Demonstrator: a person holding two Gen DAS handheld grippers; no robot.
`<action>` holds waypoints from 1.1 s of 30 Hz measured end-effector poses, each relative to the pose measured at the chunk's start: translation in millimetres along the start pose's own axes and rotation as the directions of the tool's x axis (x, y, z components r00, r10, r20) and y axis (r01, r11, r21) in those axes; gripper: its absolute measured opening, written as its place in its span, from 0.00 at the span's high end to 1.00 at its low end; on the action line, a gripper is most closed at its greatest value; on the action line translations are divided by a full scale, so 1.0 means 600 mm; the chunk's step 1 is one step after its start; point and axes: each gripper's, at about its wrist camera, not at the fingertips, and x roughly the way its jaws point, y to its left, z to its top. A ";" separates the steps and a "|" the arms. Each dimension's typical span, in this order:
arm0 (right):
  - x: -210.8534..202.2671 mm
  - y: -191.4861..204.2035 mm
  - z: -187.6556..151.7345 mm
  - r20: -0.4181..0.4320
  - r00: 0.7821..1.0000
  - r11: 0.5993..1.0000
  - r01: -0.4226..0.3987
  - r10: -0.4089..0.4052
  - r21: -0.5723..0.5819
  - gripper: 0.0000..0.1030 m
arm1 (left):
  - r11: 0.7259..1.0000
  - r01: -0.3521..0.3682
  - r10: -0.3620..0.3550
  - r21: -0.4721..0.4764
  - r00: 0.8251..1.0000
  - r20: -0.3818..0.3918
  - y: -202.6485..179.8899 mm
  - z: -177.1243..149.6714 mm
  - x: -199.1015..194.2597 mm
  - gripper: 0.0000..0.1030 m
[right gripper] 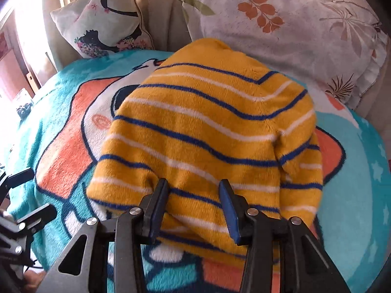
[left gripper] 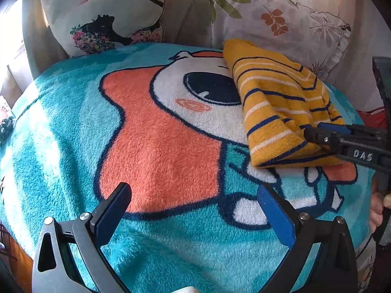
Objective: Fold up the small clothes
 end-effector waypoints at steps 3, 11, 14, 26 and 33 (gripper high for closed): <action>-0.043 -0.029 0.034 0.106 0.990 0.993 -0.100 0.092 0.071 0.50 | 0.999 0.040 -0.040 0.029 0.999 0.012 -0.020 0.023 0.003 0.01; 0.077 -0.076 0.219 0.127 0.888 0.862 -0.460 0.442 0.216 0.30 | 0.995 0.098 -0.098 0.017 0.995 -0.016 -0.059 0.079 0.068 0.01; 0.142 -0.108 0.240 0.103 0.918 0.876 -0.396 0.383 0.275 0.37 | 0.994 0.110 -0.109 0.017 0.992 -0.063 -0.060 0.075 0.080 0.01; 0.052 -0.263 0.154 0.183 0.983 0.856 -0.084 -0.013 0.510 0.42 | 0.998 0.070 -0.070 0.003 0.997 -0.042 -0.031 0.059 0.070 0.01; 0.025 -0.127 0.165 0.280 0.886 0.855 -0.442 0.370 0.272 0.39 | 0.998 0.053 -0.054 -0.013 0.998 -0.033 -0.031 0.043 0.044 0.01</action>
